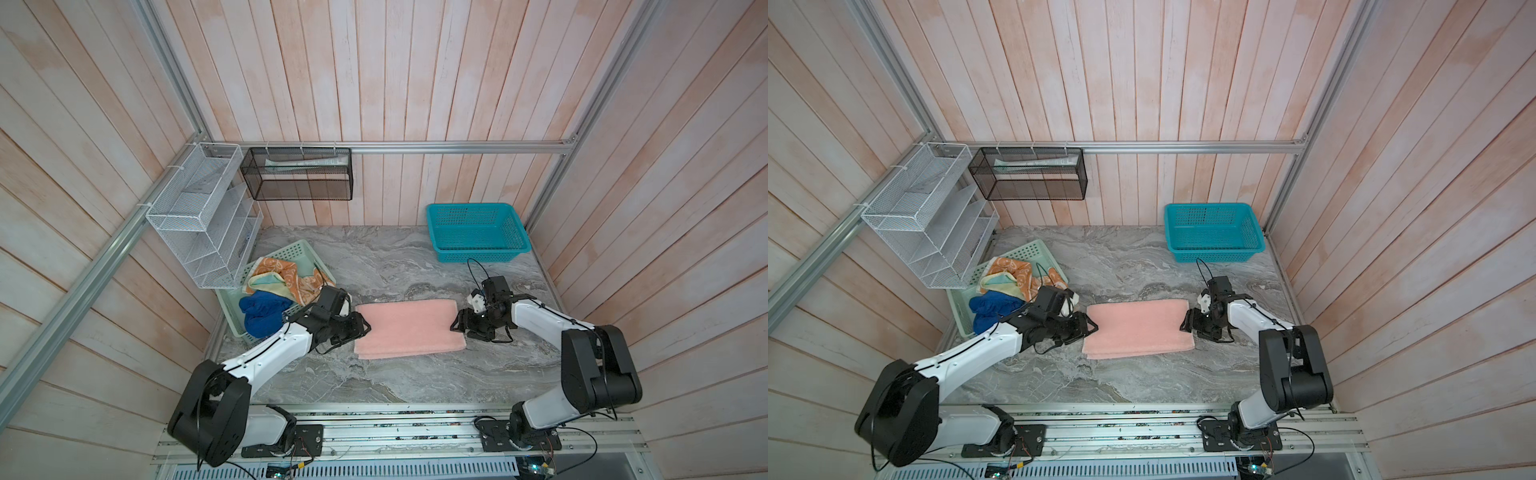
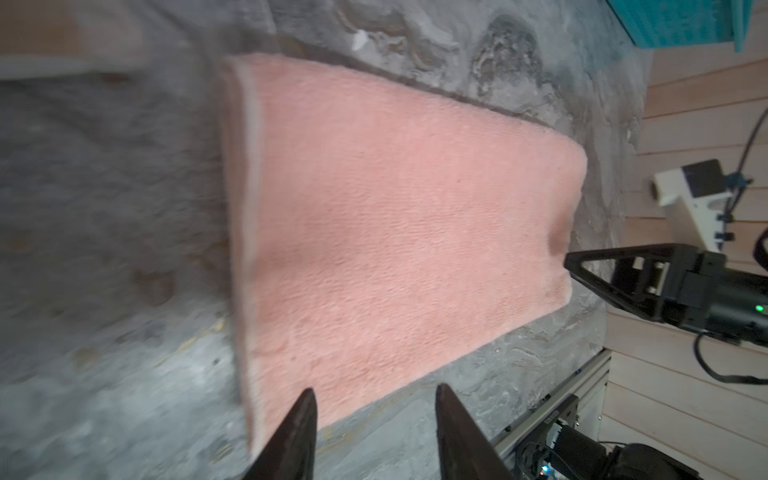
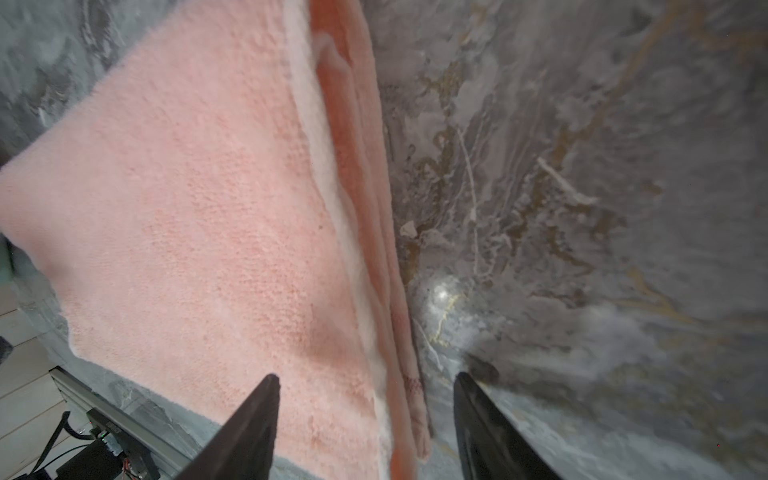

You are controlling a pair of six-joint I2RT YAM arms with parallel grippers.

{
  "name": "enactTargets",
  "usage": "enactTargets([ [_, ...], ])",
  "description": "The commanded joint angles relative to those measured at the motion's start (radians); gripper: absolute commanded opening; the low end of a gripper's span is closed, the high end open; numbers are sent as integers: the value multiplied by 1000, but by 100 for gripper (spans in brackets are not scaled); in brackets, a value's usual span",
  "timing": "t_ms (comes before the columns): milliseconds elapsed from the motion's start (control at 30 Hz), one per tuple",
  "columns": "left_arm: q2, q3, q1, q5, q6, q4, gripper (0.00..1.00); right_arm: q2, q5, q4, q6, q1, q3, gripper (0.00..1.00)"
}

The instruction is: Fold and stack the towels

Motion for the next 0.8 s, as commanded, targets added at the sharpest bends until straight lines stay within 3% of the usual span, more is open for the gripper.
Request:
enactTargets([
  [0,130,66,-70,53,-58,172,48,38,15,42,26,22,24,68],
  [133,280,140,-129,104,-133,318,47,75,14,77,53,46,12,68],
  [300,419,215,-157,130,-158,320,47,122,9,114,80,79,2,66],
  [433,447,209,-154,136,-153,320,46,173,4,125,90,113,20,52],
  [667,446,212,-123,140,-113,290,46,180,34,123,103,150,76,5],
  [767,434,207,-99,147,-100,288,46,169,66,98,84,161,135,0],
])
